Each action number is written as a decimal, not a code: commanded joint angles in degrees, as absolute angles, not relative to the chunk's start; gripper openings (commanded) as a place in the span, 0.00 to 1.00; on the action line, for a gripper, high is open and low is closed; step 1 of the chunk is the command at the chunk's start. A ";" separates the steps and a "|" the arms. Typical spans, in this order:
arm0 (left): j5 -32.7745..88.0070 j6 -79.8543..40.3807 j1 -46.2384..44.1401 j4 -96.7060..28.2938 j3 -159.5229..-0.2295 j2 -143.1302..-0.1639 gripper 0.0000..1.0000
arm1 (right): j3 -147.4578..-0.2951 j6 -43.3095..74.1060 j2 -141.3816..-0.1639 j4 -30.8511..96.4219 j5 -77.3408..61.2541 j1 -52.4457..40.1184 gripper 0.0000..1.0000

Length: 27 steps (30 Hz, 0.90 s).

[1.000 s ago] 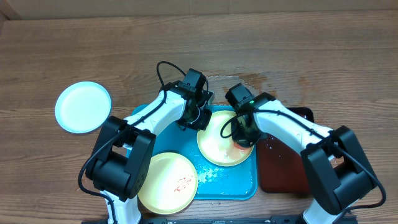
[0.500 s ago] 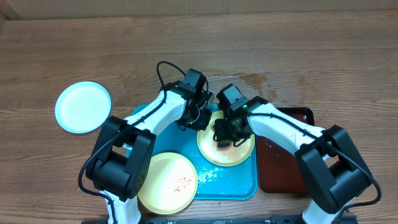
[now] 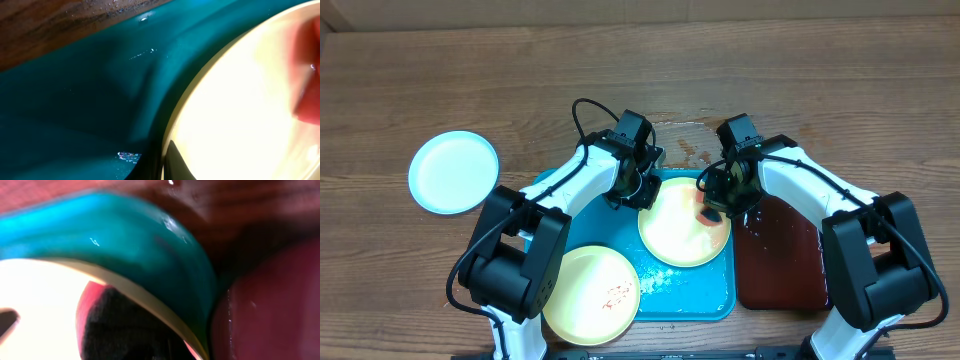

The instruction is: Clean dirty plates on tray and stack at the side

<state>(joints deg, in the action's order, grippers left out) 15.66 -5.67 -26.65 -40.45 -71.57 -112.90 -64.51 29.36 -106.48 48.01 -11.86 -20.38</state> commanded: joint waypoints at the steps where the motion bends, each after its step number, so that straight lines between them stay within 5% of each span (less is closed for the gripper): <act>1: 13.10 -6.44 -27.55 -41.32 -69.69 -116.88 0.04 | -64.36 24.01 -107.50 52.10 -7.55 -22.50 0.04; 15: 13.13 -6.44 -27.55 -41.47 -69.69 -116.88 0.04 | -64.36 16.53 -107.50 49.58 -19.88 -38.98 0.04; 27: 13.08 -6.44 -27.55 -41.76 -69.69 -116.88 0.04 | -64.36 35.90 -107.50 39.99 -16.10 -33.32 0.04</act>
